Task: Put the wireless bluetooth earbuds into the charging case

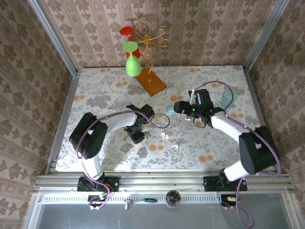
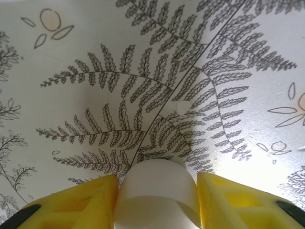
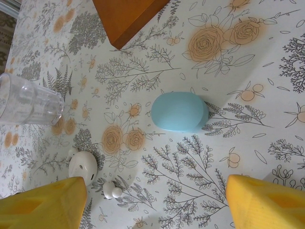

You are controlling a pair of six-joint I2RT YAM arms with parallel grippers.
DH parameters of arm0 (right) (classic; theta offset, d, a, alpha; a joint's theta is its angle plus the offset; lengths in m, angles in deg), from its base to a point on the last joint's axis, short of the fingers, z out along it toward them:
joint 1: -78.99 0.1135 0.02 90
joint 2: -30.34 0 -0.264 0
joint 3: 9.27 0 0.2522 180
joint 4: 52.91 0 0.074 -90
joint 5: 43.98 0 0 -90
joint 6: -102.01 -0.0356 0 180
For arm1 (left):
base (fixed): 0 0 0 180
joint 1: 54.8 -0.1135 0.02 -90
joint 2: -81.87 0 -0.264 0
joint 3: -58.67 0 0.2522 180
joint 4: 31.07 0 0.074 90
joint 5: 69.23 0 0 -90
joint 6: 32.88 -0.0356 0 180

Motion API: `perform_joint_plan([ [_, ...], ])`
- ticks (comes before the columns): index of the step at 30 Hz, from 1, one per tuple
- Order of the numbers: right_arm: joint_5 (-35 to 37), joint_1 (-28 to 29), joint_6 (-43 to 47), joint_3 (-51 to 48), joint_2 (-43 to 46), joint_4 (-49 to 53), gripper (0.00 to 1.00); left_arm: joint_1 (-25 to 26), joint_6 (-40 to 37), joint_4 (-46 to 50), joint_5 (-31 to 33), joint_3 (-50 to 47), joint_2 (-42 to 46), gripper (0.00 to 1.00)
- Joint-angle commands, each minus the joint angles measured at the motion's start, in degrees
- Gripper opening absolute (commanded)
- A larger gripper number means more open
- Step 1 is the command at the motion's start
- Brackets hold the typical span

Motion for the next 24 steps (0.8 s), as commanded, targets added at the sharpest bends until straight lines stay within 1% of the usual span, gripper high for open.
perform_joint_plan([
  [1, 0.19, 0.04, 0.00, -0.15, 1.07, 0.36, 0.78, -0.35, 0.47, 1.45, 1.25, -0.79, -1.59, 0.45],
  [6, 0.83, 0.04, 0.32, -0.57, 3.38, 1.01, 0.78, -0.95, 3.43, 2.38, 2.40, -0.10, -1.11, 0.45],
  [10, 1.40, 0.02, 2.14, -2.71, 5.58, -1.44, 0.78, -2.92, 10.44, -0.65, 3.98, -0.52, 2.95, 0.45],
  [13, 3.46, -0.04, 3.99, -5.41, 7.98, -4.91, 0.78, -4.34, 15.49, -4.83, 1.87, -1.79, 8.00, 0.45],
  [14, 3.62, 0.02, 4.24, -5.97, 8.35, -5.51, 0.78, -4.56, 17.58, -6.25, 1.81, -2.33, 9.47, 0.45],
  [16, 3.31, 0.03, 4.45, -7.02, 9.04, -7.16, 0.78, -5.00, 20.54, -8.85, -0.54, -3.27, 12.23, 0.44],
  [18, 2.82, 0.04, 4.76, -8.38, 10.09, -9.31, 0.78, -5.35, 24.04, -12.91, -3.05, -4.81, 14.91, 0.45],
  [23, 2.27, 0.21, 6.80, -12.77, 13.37, -15.59, 0.78, -6.82, 37.09, -32.61, -10.28, -13.35, 23.08, 0.46],
  [24, 2.07, 0.35, 7.07, -13.66, 14.08, -17.02, 0.78, -6.81, 39.35, -36.29, -10.68, -14.92, 24.32, 0.46],
])
